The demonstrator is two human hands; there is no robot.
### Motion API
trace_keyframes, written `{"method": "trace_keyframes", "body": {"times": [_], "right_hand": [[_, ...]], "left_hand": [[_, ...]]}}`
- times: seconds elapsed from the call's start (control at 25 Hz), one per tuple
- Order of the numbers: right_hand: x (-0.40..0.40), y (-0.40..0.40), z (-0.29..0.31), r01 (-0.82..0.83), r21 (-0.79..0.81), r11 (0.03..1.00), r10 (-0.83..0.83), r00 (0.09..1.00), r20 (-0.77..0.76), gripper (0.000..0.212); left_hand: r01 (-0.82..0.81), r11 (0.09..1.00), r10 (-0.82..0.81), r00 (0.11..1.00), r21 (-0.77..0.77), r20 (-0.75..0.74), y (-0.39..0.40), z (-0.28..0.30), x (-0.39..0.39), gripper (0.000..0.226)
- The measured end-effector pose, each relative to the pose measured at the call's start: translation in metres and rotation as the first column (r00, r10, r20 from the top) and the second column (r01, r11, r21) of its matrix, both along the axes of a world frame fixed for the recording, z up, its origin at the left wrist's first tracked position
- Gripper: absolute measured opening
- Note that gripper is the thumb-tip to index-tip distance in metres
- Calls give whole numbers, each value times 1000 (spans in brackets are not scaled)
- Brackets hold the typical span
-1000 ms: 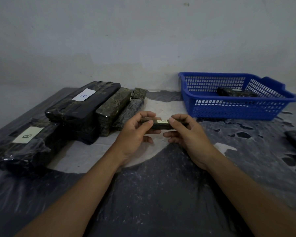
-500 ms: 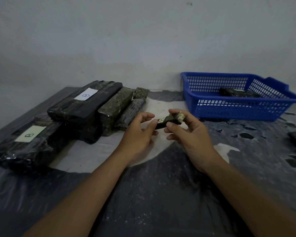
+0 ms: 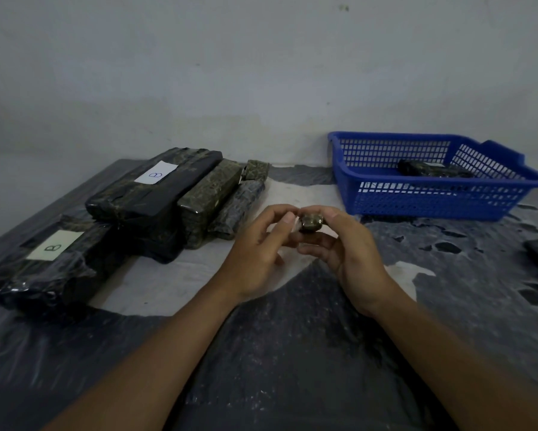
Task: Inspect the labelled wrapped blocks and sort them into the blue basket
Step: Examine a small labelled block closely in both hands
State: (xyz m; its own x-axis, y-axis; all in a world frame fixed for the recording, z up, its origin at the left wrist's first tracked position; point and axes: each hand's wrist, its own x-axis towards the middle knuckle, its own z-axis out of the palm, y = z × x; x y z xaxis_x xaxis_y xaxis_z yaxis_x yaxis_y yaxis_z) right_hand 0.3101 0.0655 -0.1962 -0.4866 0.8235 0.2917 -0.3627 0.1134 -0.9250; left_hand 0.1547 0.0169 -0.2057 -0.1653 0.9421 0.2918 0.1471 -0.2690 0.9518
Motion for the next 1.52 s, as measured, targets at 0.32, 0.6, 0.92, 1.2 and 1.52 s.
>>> {"method": "trace_keyframes", "body": {"times": [0.32,0.6,0.92,1.2,1.52], "right_hand": [[-4,-2,-2,49,40,998,-52,997,63,23],[-4,-5,2,98,36,995,-100,992,80,20],[-3,-4,2,123,44,991,-128,984,120,17],[-5,-4,0,72,8,997,-73,993,90,21],[-4,7,6,165,-291,942,-146,986,87,15]], "left_hand": [[65,991,-46,986,117,-159,-3,3,5,37],[92,990,-82,992,106,-95,1,2,2,33],[45,994,-32,991,99,-131,2,-1,7,30],[-19,997,15,999,69,48,5,-1,7,31],[41,999,-5,685,-32,728,1,14,-6,41]]}}
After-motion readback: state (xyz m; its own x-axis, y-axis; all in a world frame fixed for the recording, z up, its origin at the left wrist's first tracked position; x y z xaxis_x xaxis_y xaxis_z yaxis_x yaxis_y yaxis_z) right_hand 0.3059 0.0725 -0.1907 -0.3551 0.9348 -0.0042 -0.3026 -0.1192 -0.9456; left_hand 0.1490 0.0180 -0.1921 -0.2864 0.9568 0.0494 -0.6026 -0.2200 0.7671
